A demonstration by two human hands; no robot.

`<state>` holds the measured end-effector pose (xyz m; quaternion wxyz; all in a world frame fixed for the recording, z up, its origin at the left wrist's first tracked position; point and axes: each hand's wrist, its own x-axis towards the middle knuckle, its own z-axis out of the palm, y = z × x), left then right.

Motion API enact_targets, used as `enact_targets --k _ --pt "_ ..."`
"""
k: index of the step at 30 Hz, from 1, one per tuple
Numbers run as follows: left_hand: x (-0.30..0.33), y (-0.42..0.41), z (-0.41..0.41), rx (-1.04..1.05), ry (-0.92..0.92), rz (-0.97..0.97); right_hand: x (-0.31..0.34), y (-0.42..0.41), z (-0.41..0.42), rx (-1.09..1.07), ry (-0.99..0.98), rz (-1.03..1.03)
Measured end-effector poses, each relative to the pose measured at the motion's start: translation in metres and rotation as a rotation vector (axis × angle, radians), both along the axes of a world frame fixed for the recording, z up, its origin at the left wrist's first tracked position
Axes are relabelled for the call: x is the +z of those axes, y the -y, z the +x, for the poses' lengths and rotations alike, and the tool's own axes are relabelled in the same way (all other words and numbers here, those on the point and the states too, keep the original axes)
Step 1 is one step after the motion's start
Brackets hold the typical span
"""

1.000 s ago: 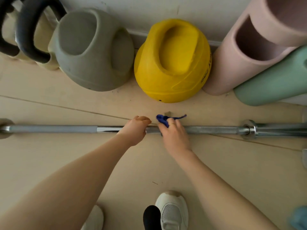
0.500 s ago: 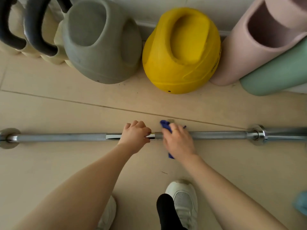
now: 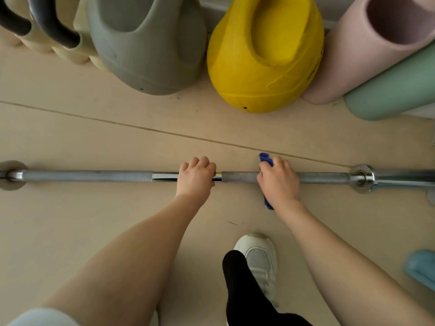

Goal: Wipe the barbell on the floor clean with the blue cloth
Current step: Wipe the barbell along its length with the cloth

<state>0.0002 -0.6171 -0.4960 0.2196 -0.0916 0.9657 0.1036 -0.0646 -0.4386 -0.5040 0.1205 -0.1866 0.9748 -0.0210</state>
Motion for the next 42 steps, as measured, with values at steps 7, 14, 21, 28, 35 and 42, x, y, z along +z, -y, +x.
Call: enact_targets --k 7,14,21,28,35,42 --pt "0.002 -0.001 0.001 0.015 -0.072 0.000 0.006 0.073 0.029 0.313 0.085 -0.131" --pt "-0.008 0.001 0.004 0.047 -0.067 0.018 0.008 -0.001 -0.007 0.022 0.089 -0.074" --pt "-0.005 0.008 -0.008 -0.013 -0.094 -0.042 0.010 0.035 0.002 0.229 0.049 -0.191" --pt "-0.003 0.012 -0.021 0.070 -0.116 0.015 -0.003 -0.039 -0.043 -0.092 -0.117 -0.057" --pt "-0.005 0.002 -0.027 -0.059 -0.175 -0.191 -0.003 0.059 -0.002 0.142 -0.113 -0.171" --pt "-0.007 0.016 -0.037 -0.180 -0.107 -0.200 -0.007 -0.012 -0.037 -0.013 -0.192 -0.087"
